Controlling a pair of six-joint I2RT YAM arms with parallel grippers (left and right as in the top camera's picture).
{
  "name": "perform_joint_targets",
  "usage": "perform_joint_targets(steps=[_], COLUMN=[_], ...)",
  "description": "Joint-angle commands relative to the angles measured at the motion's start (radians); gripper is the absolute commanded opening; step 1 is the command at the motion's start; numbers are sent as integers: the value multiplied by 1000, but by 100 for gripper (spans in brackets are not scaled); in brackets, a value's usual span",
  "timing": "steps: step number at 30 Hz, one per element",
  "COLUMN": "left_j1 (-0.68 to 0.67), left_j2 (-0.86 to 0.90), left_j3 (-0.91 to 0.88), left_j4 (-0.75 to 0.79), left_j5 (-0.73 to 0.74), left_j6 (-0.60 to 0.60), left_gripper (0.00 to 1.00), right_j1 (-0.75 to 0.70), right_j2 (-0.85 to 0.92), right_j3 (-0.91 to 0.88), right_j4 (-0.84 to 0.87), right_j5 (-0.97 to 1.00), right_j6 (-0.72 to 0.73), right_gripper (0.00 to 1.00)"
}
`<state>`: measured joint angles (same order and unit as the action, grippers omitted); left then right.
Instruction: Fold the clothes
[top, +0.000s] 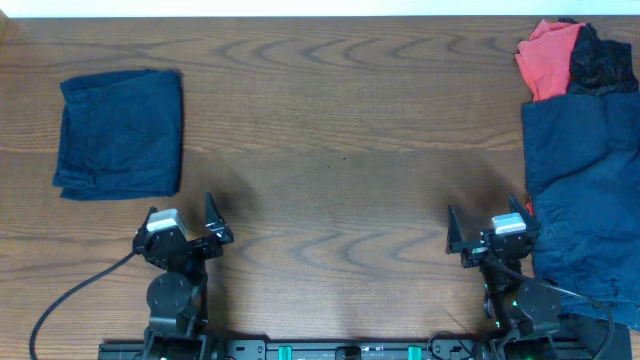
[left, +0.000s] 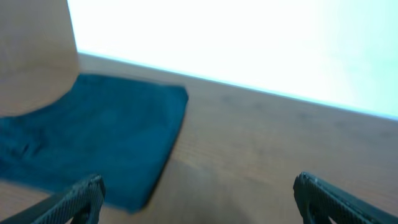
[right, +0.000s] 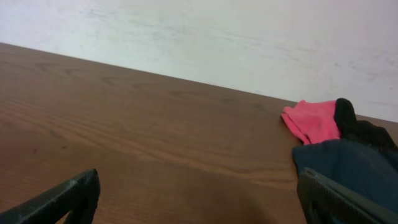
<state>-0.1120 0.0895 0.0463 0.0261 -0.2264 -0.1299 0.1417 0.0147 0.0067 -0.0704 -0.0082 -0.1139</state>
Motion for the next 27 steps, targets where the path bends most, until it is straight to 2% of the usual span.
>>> perform_joint_targets(steps=[1,6,13,27], left_j1=[8,56,87,87], left_j2=[-54,-88,-88,-85], left_j3=[-43,-43,-42,-42], left_j4=[46,55,-106,-99], left_j5=[40,200,219,219], left_j6=[47,229,230,223], left_gripper=[98,98,98,98], right_j1=[7,7,7,7], right_j2=[-3,-3,-3,-3], right_j3=[-1,-1,-1,-1], right_j4=[-4,-4,-4,-4], right_j5=[-7,-7,-7,-7], right_j6=[-7,-7,-7,-7], right_gripper=[99,99,99,99])
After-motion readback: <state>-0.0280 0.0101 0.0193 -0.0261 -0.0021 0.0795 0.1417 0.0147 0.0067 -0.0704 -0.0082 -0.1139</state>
